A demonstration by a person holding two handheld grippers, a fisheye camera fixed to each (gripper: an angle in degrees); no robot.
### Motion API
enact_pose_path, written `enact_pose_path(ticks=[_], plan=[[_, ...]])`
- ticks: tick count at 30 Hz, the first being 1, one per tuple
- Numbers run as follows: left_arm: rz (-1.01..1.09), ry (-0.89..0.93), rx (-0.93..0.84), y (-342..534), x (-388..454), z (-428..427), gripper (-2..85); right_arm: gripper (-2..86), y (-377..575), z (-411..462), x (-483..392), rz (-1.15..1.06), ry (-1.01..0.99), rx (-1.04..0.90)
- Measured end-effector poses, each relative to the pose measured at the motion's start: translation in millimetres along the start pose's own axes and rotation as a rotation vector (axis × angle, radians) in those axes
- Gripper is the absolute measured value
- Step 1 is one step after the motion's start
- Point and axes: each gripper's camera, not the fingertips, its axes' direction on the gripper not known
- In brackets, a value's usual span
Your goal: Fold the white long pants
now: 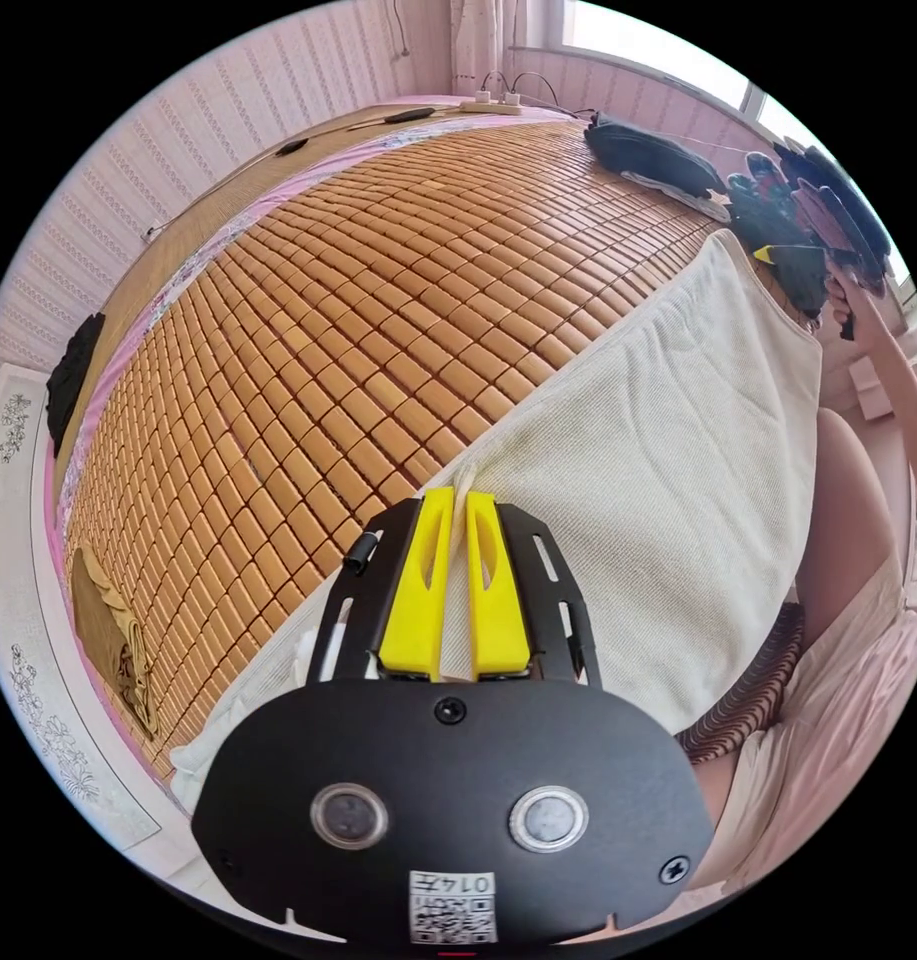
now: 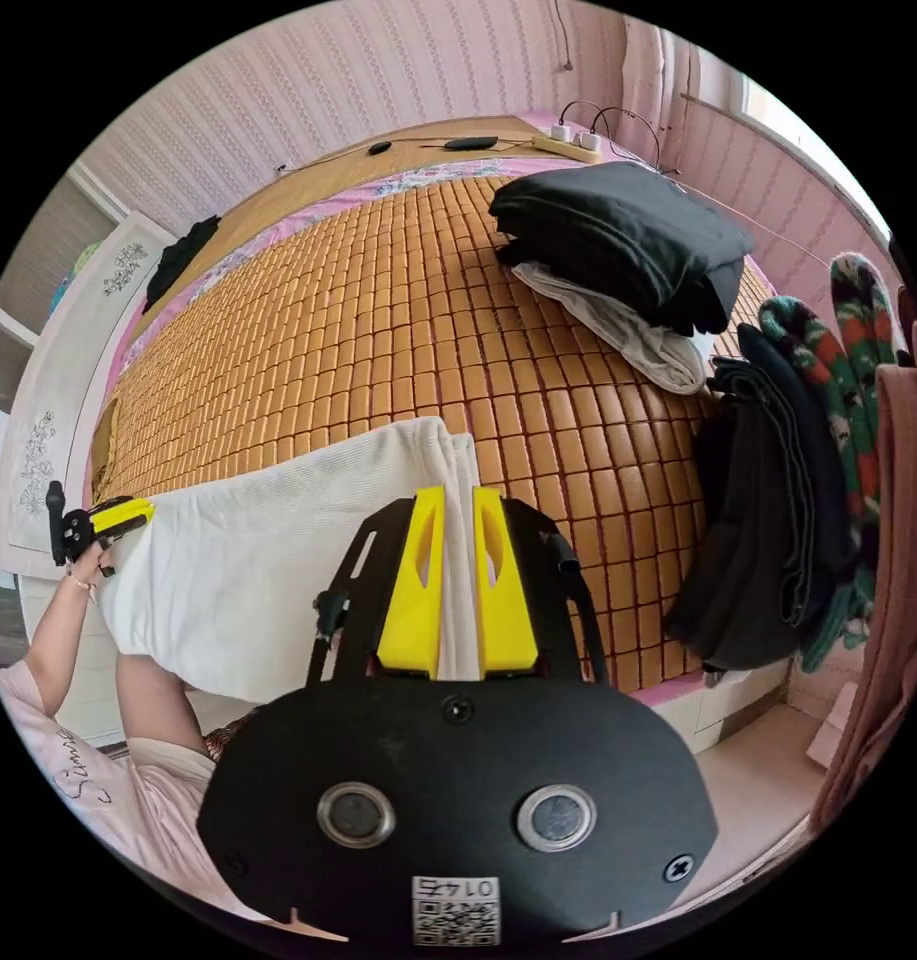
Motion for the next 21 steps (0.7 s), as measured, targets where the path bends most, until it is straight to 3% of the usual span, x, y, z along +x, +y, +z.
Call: enact_pose_path(ticks=[7, 15, 19, 21], plan=[[-0.022, 0.012, 0.025, 17.1, -2.9, -5.3, 0.3, 9.4, 94.6, 3.6, 4.5, 0.149, 0.017, -0.149], [-0.002, -0.024, 0.081, 34.5, 0.0, -43.0, 0.3, 5.2, 100.3, -43.5, -0.4, 0.136, -0.095, -0.063], [-0.006, -0.027, 0.019, 39.6, 6.0, -22.4, 0.4, 5.7, 95.8, 17.1, 6.9, 0.168, -0.064, -0.221], [-0.010, -0.060, 0.035, 43.0, 7.2, -29.2, 0.3, 5.6, 92.4, 13.5, 6.0, 0.173, -0.086, -0.186]])
